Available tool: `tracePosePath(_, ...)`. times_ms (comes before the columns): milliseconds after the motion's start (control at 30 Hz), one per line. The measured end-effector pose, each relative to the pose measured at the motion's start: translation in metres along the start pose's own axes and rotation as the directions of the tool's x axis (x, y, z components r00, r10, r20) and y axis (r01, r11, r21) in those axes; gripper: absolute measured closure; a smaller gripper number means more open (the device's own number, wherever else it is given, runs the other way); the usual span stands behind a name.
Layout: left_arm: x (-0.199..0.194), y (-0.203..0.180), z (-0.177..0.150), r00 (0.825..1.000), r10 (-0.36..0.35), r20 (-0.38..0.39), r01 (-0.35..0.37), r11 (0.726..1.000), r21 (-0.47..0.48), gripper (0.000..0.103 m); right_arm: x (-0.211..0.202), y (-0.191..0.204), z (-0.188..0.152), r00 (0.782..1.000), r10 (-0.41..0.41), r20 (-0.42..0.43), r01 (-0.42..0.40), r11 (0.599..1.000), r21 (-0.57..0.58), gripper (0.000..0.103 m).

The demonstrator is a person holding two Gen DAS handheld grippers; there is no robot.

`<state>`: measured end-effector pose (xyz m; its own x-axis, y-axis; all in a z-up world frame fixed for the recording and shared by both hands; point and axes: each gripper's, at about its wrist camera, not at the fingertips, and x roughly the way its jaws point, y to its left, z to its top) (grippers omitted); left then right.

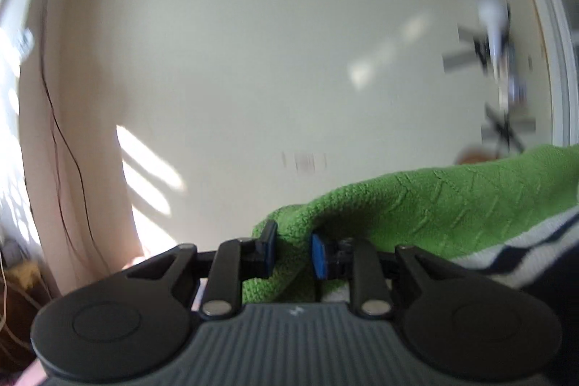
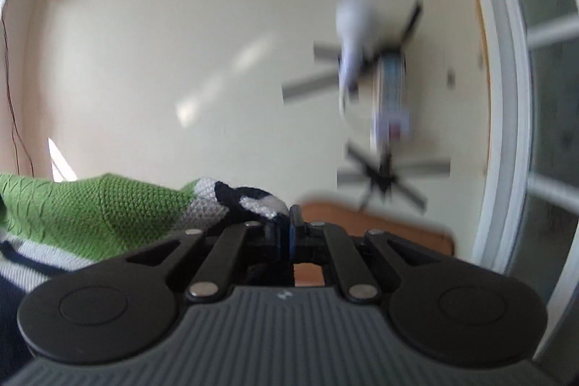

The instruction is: Fold small clothes

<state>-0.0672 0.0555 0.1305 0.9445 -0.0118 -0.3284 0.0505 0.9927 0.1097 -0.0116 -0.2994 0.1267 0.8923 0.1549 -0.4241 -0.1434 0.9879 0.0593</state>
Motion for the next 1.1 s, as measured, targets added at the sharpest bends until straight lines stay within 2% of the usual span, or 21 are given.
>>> tracePosePath(33, 0.024, -0.008, -0.029, 0.989, -0.026, -0.142, 0.030, 0.999, 0.028, 0.084, 0.025, -0.010, -0.037, 0.989, 0.005, -0.151, 0.001, 0.999, 0.037, 0.090)
tracePosePath(67, 0.043, -0.016, -0.056, 0.964, -0.046, -0.264, 0.060, 0.997, 0.046, 0.083, 0.044, -0.016, -0.064, 0.965, -0.003, -0.263, 0.022, 0.998, 0.067, 0.088)
tracePosePath(100, 0.052, -0.024, -0.081, 0.940, -0.061, -0.337, 0.086, 0.995, 0.059, 0.083, 0.056, -0.022, -0.086, 0.947, 0.008, -0.321, 0.025, 0.995, 0.098, 0.088)
tracePosePath(133, 0.047, -0.029, -0.088, 0.951, -0.045, -0.307, 0.077, 0.993, 0.094, 0.082, 0.049, -0.025, -0.090, 0.967, 0.033, -0.251, -0.002, 0.992, 0.123, 0.088)
tracePosePath(200, 0.030, -0.031, -0.081, 0.970, -0.066, -0.232, 0.106, 0.981, 0.162, 0.078, 0.044, -0.026, -0.077, 0.978, 0.053, -0.203, -0.025, 0.990, 0.137, 0.072)
tracePosePath(267, 0.014, -0.012, -0.042, 0.980, -0.136, -0.144, 0.150, 0.984, 0.093, 0.074, 0.035, -0.028, -0.056, 0.992, 0.080, -0.095, -0.066, 0.987, 0.144, 0.059)
tracePosePath(300, 0.013, -0.006, -0.031, 0.984, -0.135, -0.117, 0.142, 0.988, 0.062, 0.069, 0.036, -0.026, -0.046, 0.994, 0.087, -0.068, -0.077, 0.987, 0.138, 0.056)
tracePosePath(400, 0.032, 0.007, 0.002, 0.991, -0.084, -0.106, 0.085, 0.996, 0.008, 0.055, 0.059, -0.014, -0.027, 0.990, 0.125, -0.069, -0.117, 0.987, 0.106, 0.054)
tracePosePath(433, 0.044, 0.010, 0.004, 0.986, -0.094, -0.134, 0.094, 0.996, -0.005, 0.044, 0.070, -0.006, -0.025, 0.985, 0.151, -0.084, -0.142, 0.985, 0.099, 0.054)
tracePosePath(500, 0.076, 0.016, -0.002, 0.958, -0.137, -0.253, 0.126, 0.990, -0.062, 0.030, 0.101, 0.010, -0.026, 0.970, 0.208, -0.122, -0.198, 0.976, 0.084, 0.043)
tracePosePath(600, 0.111, 0.021, -0.028, 0.900, -0.153, -0.407, 0.114, 0.986, -0.119, 0.028, 0.141, 0.034, -0.029, 0.950, 0.230, -0.210, -0.226, 0.973, 0.041, 0.035)
tracePosePath(667, 0.117, 0.026, -0.041, 0.877, -0.167, -0.451, 0.112, 0.983, -0.146, 0.022, 0.167, 0.051, -0.031, 0.934, 0.247, -0.258, -0.253, 0.967, 0.011, 0.035)
tracePosePath(767, 0.116, 0.033, -0.047, 0.856, -0.226, -0.465, 0.132, 0.965, -0.227, 0.030, 0.200, 0.076, -0.033, 0.906, 0.265, -0.330, -0.291, 0.956, -0.029, 0.023)
tracePosePath(800, 0.114, 0.033, -0.048, 0.851, -0.244, -0.465, 0.148, 0.961, -0.233, 0.044, 0.212, 0.087, -0.035, 0.891, 0.274, -0.362, -0.311, 0.949, -0.048, 0.022)
tracePosePath(833, 0.111, 0.031, -0.049, 0.850, -0.255, -0.462, 0.163, 0.960, -0.230, 0.059, 0.219, 0.095, -0.038, 0.877, 0.282, -0.390, -0.331, 0.941, -0.065, 0.022)
tracePosePath(867, 0.107, 0.028, -0.048, 0.850, -0.259, -0.459, 0.180, 0.961, -0.209, 0.065, 0.218, 0.101, -0.042, 0.859, 0.294, -0.419, -0.359, 0.929, -0.085, 0.023)
tracePosePath(900, 0.104, 0.023, -0.048, 0.855, -0.253, -0.453, 0.187, 0.964, -0.187, 0.075, 0.214, 0.110, -0.047, 0.865, 0.276, -0.419, -0.360, 0.923, -0.136, 0.028)
tracePosePath(933, 0.101, 0.018, -0.047, 0.862, -0.243, -0.445, 0.198, 0.969, -0.146, 0.080, 0.201, 0.118, -0.050, 0.879, 0.278, -0.387, -0.378, 0.902, -0.211, 0.036)
tracePosePath(967, 0.098, 0.012, -0.044, 0.875, -0.216, -0.433, 0.195, 0.976, -0.094, 0.081, 0.193, 0.123, -0.049, 0.869, 0.306, -0.390, -0.414, 0.880, -0.232, 0.076)
tracePosePath(1000, 0.098, 0.006, -0.041, 0.888, -0.188, -0.420, 0.188, 0.981, -0.043, 0.084, 0.185, 0.126, -0.046, 0.878, 0.298, -0.375, -0.407, 0.877, -0.256, 0.092)
tracePosePath(1100, 0.113, -0.009, -0.018, 0.923, -0.104, -0.372, 0.137, 0.988, 0.065, 0.086, 0.175, 0.126, -0.029, 0.936, 0.221, -0.273, -0.307, 0.894, -0.327, 0.092)
